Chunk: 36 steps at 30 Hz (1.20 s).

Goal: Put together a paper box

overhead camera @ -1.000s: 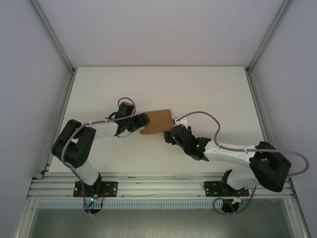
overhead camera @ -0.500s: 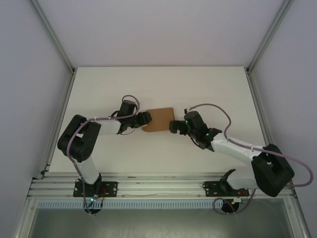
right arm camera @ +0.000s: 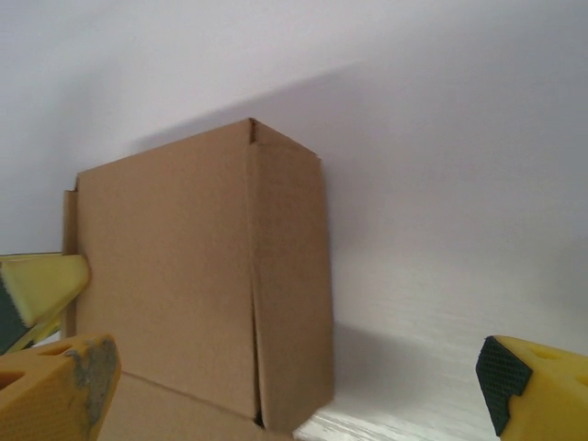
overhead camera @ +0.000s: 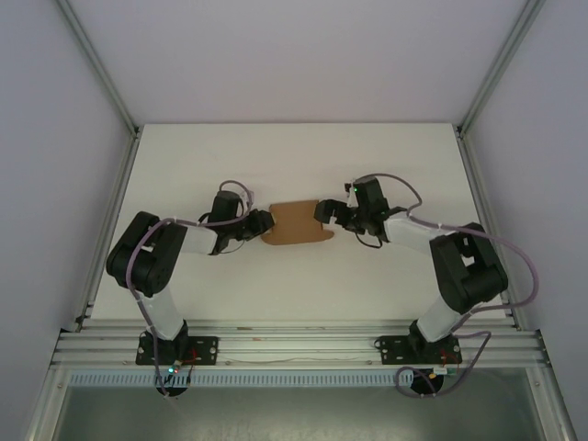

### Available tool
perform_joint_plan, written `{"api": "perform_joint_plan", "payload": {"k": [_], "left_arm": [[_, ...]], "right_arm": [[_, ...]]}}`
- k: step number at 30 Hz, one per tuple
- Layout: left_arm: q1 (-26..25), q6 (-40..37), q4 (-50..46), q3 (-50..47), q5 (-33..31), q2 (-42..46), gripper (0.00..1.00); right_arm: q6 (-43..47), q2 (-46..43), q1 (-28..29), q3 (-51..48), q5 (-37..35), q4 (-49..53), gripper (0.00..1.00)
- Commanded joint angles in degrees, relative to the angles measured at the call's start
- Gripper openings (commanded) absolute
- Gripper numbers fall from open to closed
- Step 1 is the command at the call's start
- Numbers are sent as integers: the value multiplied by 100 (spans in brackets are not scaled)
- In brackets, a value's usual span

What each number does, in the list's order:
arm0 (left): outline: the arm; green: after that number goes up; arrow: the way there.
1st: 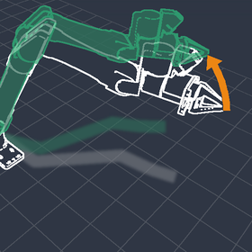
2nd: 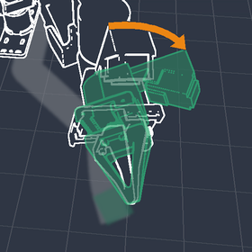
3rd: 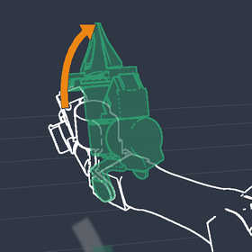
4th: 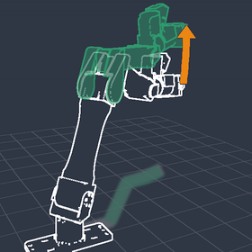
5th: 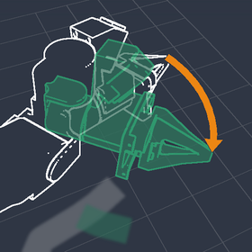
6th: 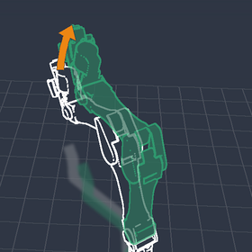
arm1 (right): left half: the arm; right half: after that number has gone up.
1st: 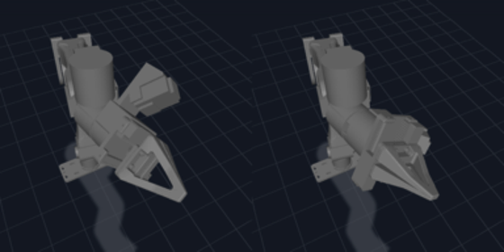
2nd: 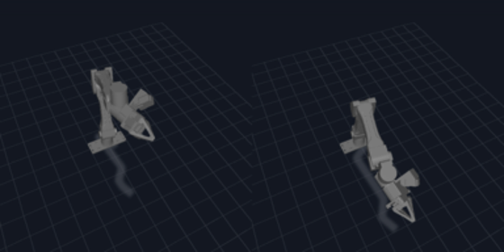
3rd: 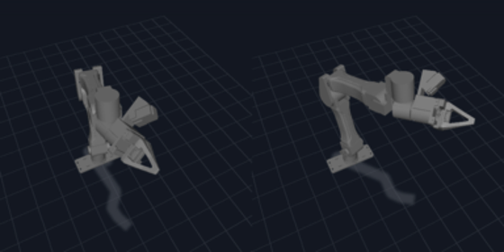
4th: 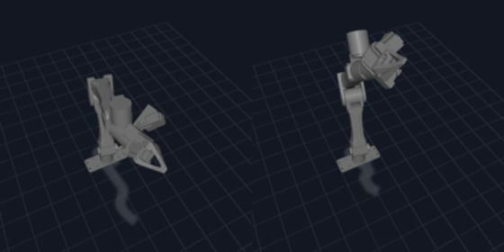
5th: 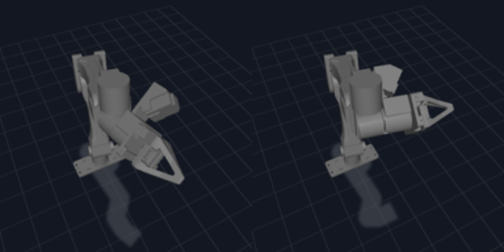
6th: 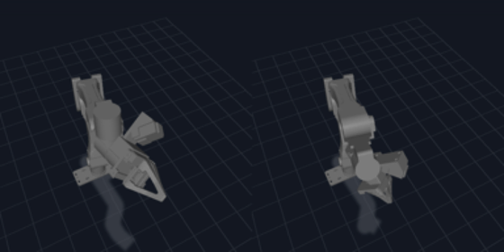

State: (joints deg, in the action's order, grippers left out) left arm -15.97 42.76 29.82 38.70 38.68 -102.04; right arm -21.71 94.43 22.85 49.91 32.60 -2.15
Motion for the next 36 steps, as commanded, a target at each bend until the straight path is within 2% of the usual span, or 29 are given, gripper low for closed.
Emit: {"api": "perform_joint_plan", "payload": {"k": [1, 6, 13, 19, 24, 26, 30, 36], "left_arm": [[141, 10, 220, -342, 296, -238, 21], [215, -31, 508, -486, 462, -255, 20], [243, -69, 676, -511, 570, -341, 21], [306, 20, 1125, -613, 765, -507, 21], [324, 6, 1146, -616, 767, -534, 21], [339, -29, 1045, -596, 726, -551, 21], [392, -40, 990, -657, 657, -534, 21], [405, -41, 1000, -653, 686, -541, 19]], "right_arm": [[-104, 280, -10, 332, 782, -147, 99], [-205, 670, -15, 593, 1241, -124, 94], [-684, 1016, -15, 501, 2099, -909, 87], [-1098, 1352, -17, 526, 2385, -1468, 82], [-1454, 1434, -13, 491, 2592, -2007, 78], [-1396, 1362, -18, 481, 2543, -1852, 76], [-644, 948, -79, 436, 1935, -728, 78], [-373, 506, -214, 216, 1631, -255, 81]]}}
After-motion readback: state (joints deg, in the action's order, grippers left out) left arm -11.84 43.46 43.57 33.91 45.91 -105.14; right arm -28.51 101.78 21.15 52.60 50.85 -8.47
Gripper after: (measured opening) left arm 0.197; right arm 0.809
